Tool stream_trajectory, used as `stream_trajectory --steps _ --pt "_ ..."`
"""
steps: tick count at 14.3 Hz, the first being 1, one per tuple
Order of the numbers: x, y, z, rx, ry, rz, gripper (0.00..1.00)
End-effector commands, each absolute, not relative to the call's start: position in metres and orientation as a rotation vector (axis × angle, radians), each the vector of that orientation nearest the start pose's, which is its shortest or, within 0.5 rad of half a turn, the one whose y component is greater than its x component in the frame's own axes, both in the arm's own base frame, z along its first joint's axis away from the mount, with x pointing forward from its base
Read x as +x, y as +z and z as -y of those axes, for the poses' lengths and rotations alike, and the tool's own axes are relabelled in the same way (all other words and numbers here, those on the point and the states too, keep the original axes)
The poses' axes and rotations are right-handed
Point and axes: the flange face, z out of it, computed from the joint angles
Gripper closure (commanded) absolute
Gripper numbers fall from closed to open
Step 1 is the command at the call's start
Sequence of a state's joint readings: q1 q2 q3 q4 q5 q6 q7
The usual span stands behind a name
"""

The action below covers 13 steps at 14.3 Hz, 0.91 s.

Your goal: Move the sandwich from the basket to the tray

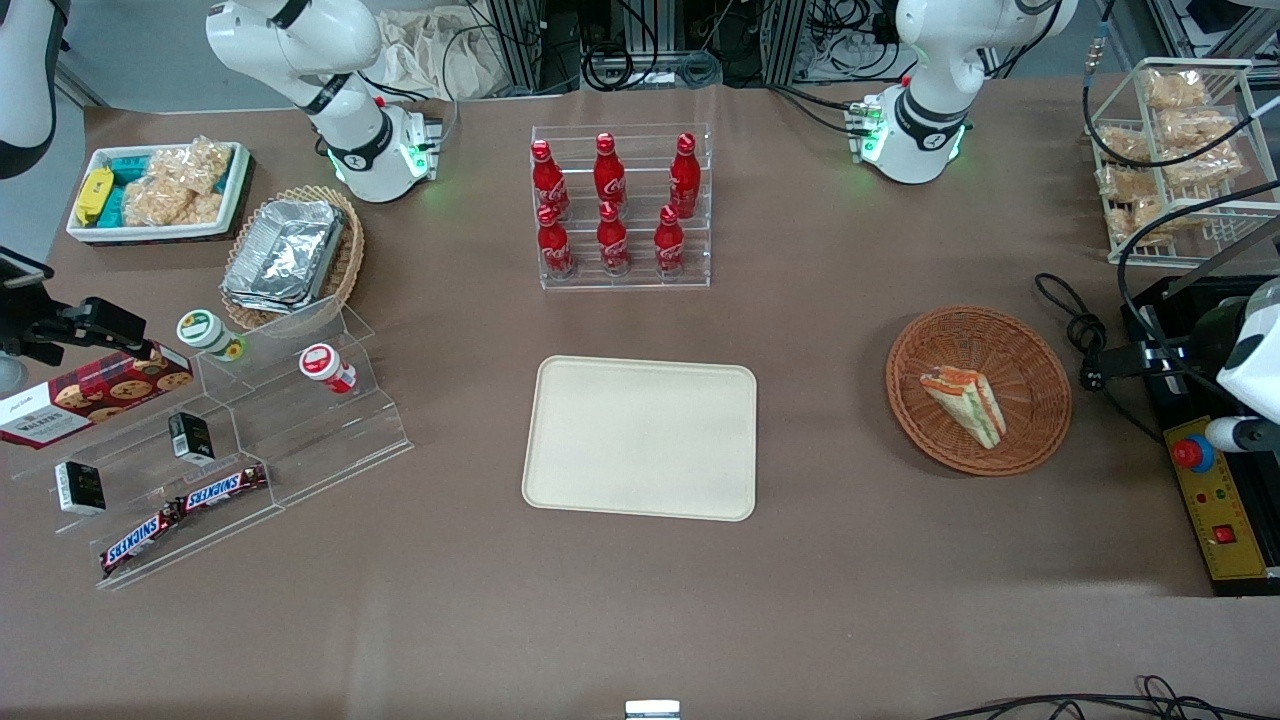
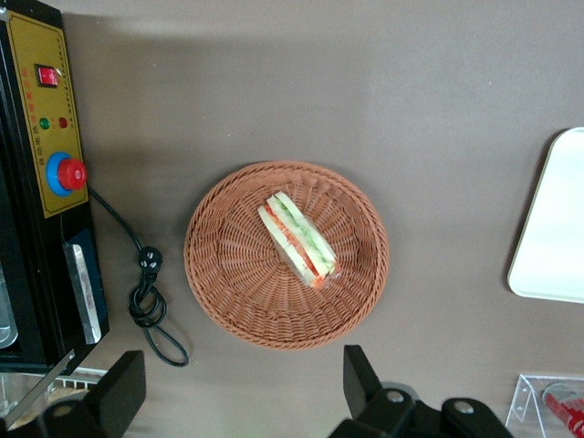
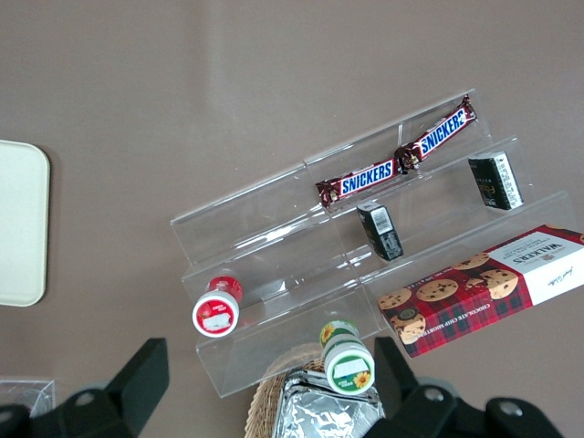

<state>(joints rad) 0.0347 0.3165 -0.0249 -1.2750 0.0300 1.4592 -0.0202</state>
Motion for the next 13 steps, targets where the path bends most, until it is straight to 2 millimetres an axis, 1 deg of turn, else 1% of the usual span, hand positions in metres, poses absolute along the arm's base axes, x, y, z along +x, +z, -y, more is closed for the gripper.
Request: stream_trajectory --steps 1,2,3,4,5,7,8,10,12,13 --pt "0.627 0.554 -0.016 -3.08 0.306 -0.006 0.02" --pt "0.627 0.544 -0.015 -3.073 0.336 -0.007 0.01" --pt "0.625 0.525 -0.015 -3.071 0.393 -0.005 0.01" --pt "0.625 0.51 -0.017 -3.069 0.408 0.002 0.01" --pt "0.625 0.491 -0.019 -3.072 0.401 0.009 0.01" --pt "0.62 0.443 -0.018 -3.07 0.376 0.041 0.01" --pt "0.615 0.423 -0.018 -3.066 0.353 0.106 0.01" --pt "0.608 0.386 -0.01 -3.05 0.281 0.245 0.01" --pt "0.604 0.344 -0.003 -3.032 0.29 0.369 0.01" --pt "0.604 0.33 -0.002 -3.022 0.281 0.433 0.01"
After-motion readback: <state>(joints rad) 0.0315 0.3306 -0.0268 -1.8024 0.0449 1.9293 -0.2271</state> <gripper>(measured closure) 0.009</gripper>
